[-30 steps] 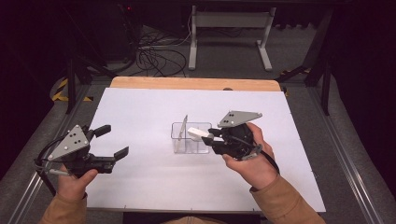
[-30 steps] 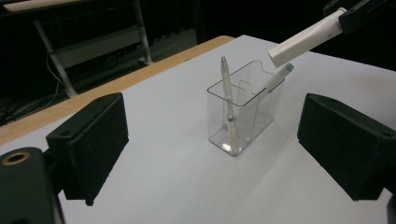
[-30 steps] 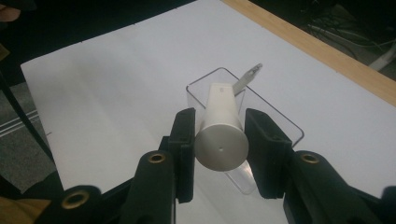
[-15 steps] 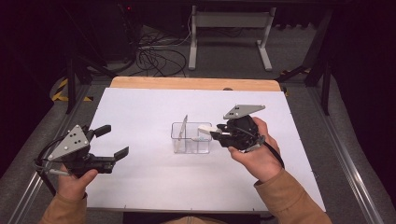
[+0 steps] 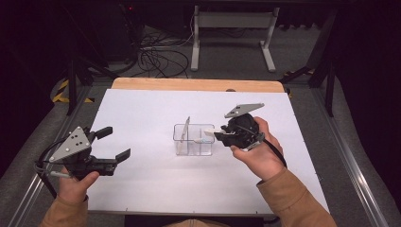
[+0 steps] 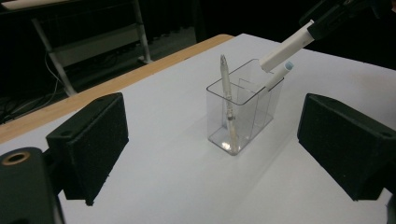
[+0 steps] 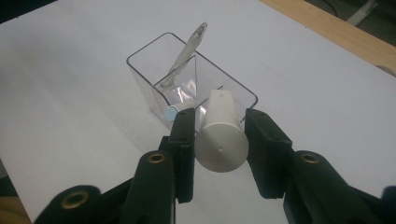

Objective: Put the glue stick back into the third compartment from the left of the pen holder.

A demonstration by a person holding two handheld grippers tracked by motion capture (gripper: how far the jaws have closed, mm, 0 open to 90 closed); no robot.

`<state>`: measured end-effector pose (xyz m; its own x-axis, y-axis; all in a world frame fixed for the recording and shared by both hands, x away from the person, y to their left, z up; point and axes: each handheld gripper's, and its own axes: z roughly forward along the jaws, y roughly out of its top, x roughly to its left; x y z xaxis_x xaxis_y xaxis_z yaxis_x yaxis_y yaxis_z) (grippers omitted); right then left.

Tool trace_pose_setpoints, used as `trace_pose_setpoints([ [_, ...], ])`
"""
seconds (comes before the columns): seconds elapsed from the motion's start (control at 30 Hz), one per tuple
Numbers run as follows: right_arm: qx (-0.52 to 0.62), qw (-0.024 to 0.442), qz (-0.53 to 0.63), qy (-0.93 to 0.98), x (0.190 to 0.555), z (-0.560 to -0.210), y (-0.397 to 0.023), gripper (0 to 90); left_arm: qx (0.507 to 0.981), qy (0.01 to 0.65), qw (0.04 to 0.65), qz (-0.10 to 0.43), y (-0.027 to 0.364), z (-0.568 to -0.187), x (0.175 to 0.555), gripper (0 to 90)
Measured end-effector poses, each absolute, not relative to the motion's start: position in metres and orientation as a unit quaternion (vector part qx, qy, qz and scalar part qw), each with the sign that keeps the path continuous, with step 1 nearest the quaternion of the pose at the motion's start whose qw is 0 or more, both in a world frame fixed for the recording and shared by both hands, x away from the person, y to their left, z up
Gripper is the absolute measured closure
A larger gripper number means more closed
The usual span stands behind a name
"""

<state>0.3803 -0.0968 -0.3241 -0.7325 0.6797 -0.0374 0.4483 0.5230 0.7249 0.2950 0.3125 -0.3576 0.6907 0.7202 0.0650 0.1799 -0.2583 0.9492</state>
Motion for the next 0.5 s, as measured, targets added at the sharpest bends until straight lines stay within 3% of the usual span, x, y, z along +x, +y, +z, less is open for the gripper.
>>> trace_pose_setpoints([
  [0.5, 0.329, 0.159, 0.345, 0.865, 0.387, -0.331, -0.087, 64.8, 0.751, 0.299, 0.531, 0.254, 0.3127, -0.3575, 0.295, 9.5],
])
